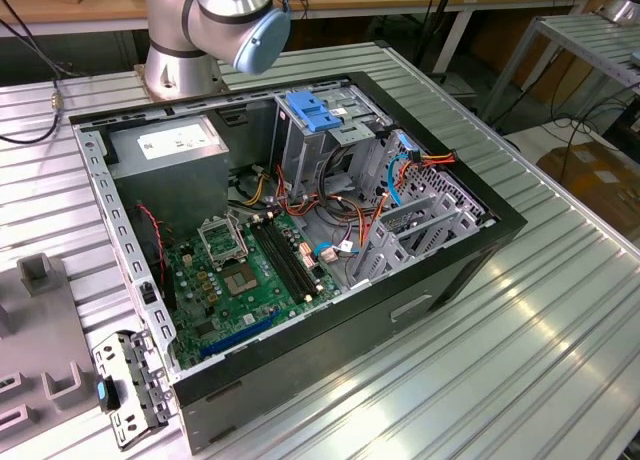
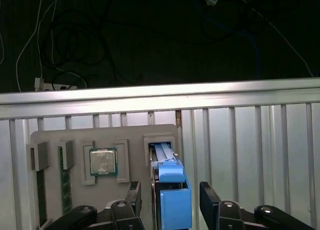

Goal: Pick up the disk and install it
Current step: 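Pick up the disk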

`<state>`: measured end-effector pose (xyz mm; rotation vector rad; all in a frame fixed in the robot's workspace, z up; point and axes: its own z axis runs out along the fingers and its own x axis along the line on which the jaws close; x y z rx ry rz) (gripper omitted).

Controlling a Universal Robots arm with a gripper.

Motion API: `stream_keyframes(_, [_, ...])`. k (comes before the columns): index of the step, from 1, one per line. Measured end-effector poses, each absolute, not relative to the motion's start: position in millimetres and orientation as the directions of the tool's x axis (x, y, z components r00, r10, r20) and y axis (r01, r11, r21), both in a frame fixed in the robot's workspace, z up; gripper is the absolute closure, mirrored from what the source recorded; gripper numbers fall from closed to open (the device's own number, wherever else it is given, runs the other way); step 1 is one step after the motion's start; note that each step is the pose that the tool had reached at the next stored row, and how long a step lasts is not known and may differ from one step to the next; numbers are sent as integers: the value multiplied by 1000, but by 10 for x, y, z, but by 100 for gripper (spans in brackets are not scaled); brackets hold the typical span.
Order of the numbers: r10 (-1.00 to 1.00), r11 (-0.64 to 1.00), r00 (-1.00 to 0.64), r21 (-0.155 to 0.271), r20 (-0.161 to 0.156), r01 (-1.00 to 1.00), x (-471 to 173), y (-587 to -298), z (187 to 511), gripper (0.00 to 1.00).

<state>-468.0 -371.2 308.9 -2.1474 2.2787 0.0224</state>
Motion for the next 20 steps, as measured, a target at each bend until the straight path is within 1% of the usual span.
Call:
stream_keyframes(7, [-998, 59, -59, 4, -15, -998, -4681, -3707, 3089, 42])
stream_keyframes(13, [-998, 59, -59, 13, -9, -998, -4680, -3704, 3045, 42])
stream_keyframes(17, [-998, 59, -59, 13, -7, -998, -4680, -3613, 3031, 42])
stream_keyframes(20, [-998, 59, -59, 13, -2, -998, -4684, -3616, 3016, 42])
